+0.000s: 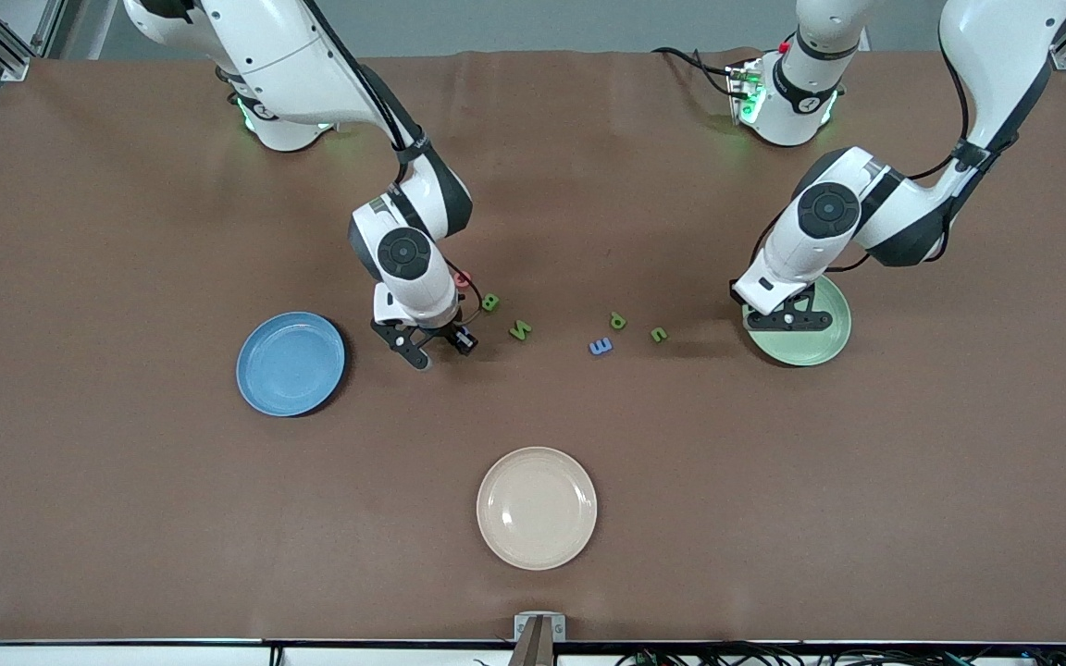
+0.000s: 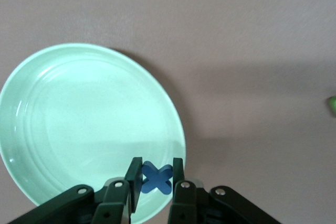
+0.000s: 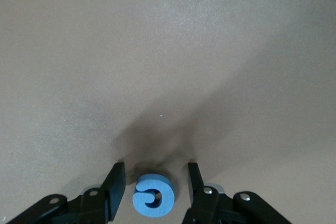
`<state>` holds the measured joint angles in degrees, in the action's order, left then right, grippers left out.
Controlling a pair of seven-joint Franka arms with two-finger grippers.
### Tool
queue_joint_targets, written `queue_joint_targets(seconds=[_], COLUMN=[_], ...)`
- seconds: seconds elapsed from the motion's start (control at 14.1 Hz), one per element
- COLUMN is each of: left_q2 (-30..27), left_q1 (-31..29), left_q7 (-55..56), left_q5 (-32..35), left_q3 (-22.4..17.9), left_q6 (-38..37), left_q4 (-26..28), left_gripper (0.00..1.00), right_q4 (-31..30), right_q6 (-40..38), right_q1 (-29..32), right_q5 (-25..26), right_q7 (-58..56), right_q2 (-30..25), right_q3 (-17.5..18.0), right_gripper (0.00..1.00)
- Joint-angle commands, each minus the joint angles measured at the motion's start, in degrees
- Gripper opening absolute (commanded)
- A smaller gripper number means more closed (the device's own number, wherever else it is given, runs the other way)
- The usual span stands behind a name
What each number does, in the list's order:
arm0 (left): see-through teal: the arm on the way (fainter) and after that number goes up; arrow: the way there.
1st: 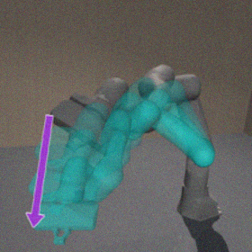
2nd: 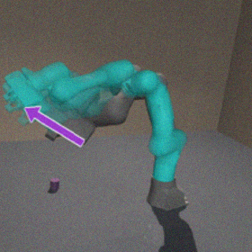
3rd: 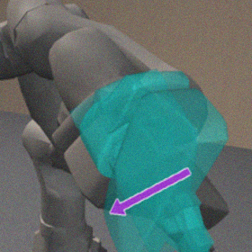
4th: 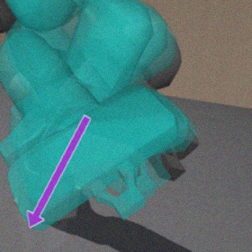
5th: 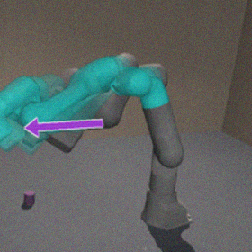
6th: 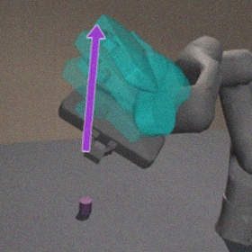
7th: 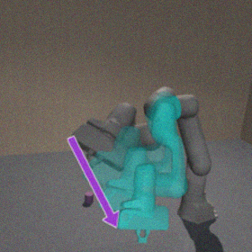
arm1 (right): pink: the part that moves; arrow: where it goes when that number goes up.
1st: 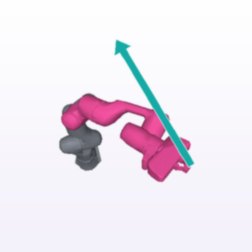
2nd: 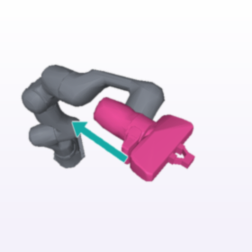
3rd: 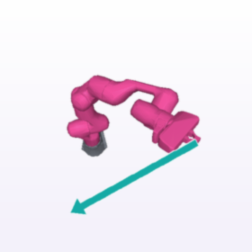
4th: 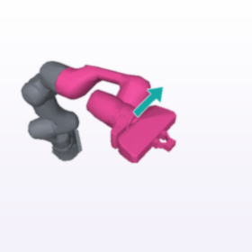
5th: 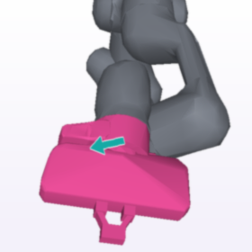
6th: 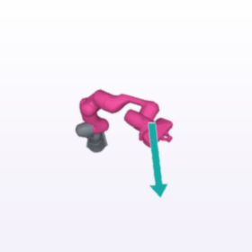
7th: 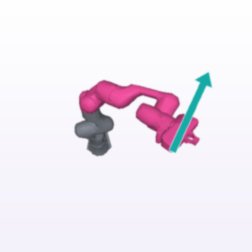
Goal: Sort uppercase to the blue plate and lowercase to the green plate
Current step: 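Carry the x to the green plate while the right gripper carries c to blue plate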
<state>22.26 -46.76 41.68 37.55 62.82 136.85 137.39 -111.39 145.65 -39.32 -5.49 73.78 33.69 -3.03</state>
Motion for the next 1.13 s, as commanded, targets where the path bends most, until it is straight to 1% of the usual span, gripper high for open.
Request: queue_joint_targets(seconds=[0.0,0.14,0.28,0.43,0.5,0.57,0.64,0.85,0.92,0.99,1.06], left_q2=[-0.1,1.1,2.5,2.7,2.8,2.8,2.9,2.9,2.9,2.9,2.9], left_q1=[-3.3,-4.7,-6.3,-7.0,-6.9,-7.0,-7.1,-7.1,-7.1,-7.1,-7.1], left_q7=[0.1,0.1,0.1,0.1,0.0,0.0,-0.1,-0.9,-0.9,-0.9,-1.0], left_q5=[3.8,6.1,8.6,9.6,9.9,10.3,10.4,11.1,11.1,11.1,11.1], left_q3=[1.2,1.0,1.0,0.9,0.8,0.7,0.5,0.5,0.5,0.4,0.4], left_q6=[3.0,3.9,4.3,4.3,4.3,4.3,4.4,4.5,4.5,4.5,4.5], left_q4=[3.2,4.2,4.6,5.3,5.7,5.8,6.2,6.6,6.6,6.6,6.4], left_gripper=[0.10,0.10,0.10,0.11,0.12,0.14,0.17,0.22,0.27,0.41,0.76], right_q4=[0.6,0.6,0.8,0.8,0.7,0.7,0.7,0.7,0.7,0.7,0.6], right_q6=[0.3,0.4,0.3,0.2,0.2,-0.1,-0.2,-1.1,-2.5,-3.5,-4.4], right_q1=[-1.1,-1.6,-1.6,-1.8,-1.9,-1.8,-1.4,1.0,2.1,2.9,4.6], right_q5=[-0.9,-0.9,-0.9,-0.9,-0.9,-0.9,-0.9,-0.7,-0.7,-0.7,-0.7], right_q7=[1.7,2.2,2.2,2.1,2.0,1.6,1.2,-3.6,-5.7,-7.8,-10.9], right_q2=[0.8,0.8,0.8,0.7,0.8,0.7,0.7,0.1,-0.3,-0.9,-2.5], right_q3=[-0.5,-0.6,-0.6,-0.5,-0.5,-0.5,-0.6,-0.7,-0.7,-0.7,-0.7], right_gripper=[0.57,0.55,0.44,0.32,0.24,0.13,0.04,0.01,0.01,0.01,0.01])
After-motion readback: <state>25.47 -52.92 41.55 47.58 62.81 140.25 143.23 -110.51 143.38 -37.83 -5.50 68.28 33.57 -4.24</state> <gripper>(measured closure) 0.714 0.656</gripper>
